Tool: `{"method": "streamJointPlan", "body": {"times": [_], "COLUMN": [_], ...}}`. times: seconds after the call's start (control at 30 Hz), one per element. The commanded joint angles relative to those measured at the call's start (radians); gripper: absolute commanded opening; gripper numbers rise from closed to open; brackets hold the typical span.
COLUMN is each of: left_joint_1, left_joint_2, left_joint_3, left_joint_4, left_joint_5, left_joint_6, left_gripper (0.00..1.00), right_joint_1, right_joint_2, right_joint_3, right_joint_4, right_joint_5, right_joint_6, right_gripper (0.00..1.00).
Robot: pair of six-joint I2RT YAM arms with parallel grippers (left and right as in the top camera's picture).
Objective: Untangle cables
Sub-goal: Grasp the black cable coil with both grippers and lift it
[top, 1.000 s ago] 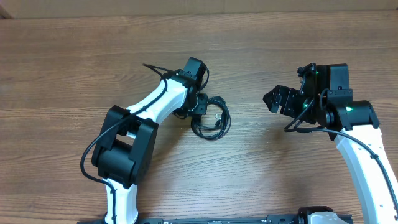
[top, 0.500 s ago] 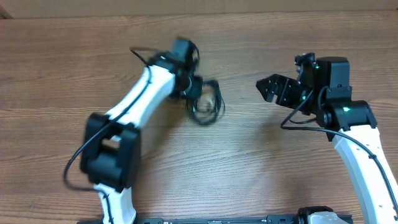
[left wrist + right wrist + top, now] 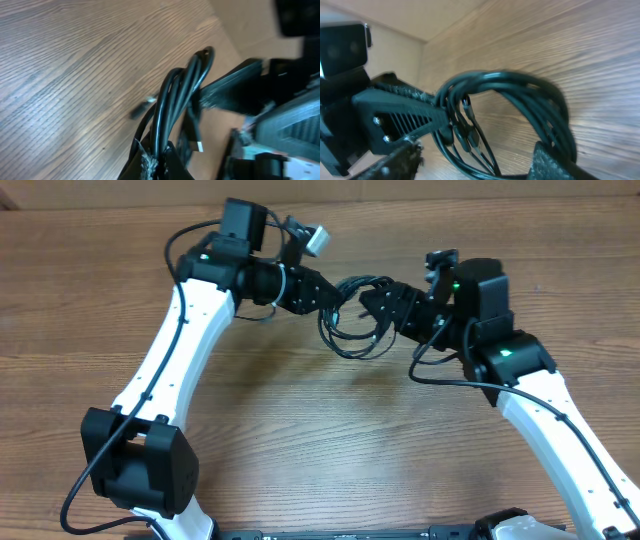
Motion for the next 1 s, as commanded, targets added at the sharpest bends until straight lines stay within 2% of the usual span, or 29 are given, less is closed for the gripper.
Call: {"method": "streamJointPlan", "body": {"times": [0.0, 0.2, 0.3, 0.43, 0.53, 0.67, 0.83, 0.97], "left_joint_1": [0.048, 0.105, 0.119, 0.132, 0.132, 0.129, 0.136, 0.149], "left_joint_2": [0.0, 0.0, 0.0, 0.0, 0.0, 0.0, 0.0, 0.0], "left_joint_3": [0.004, 0.004, 0.004, 0.004, 0.004, 0.004, 0.004, 0.004], "left_joint_4": [0.006, 0.007, 0.011, 0.098, 0.186, 0.241, 0.28, 0.276], "left_joint_5": [0.226, 0.452, 0.546, 0.691, 0.691, 0.691, 0.686, 0.568], "left_joint_6": [-0.015, -0.019, -0.021, -0.11, -0.246, -0.317, -0.332, -0.333], "left_gripper": [0.04, 0.04, 0.04, 0.04, 0.04, 0.04, 0.04, 0.04], "right_joint_1": [0.045, 0.092, 0.11, 0.112, 0.112, 0.112, 0.091, 0.048], "right_joint_2": [0.024, 0.057, 0.061, 0.074, 0.11, 0.166, 0.179, 0.127], "right_joint_3": [0.021, 0.021, 0.021, 0.021, 0.021, 0.021, 0.021, 0.021], "right_joint_4": [0.042, 0.117, 0.144, 0.13, 0.093, 0.077, 0.005, -0.001], "right_joint_5": [0.029, 0.036, 0.036, 0.084, 0.143, 0.16, 0.189, 0.077], "right_joint_6": [0.094, 0.111, 0.103, 0.1, 0.101, 0.1, 0.1, 0.048], "right_gripper": [0.63, 0.53, 0.53, 0.53, 0.53, 0.53, 0.54, 0.54]}}
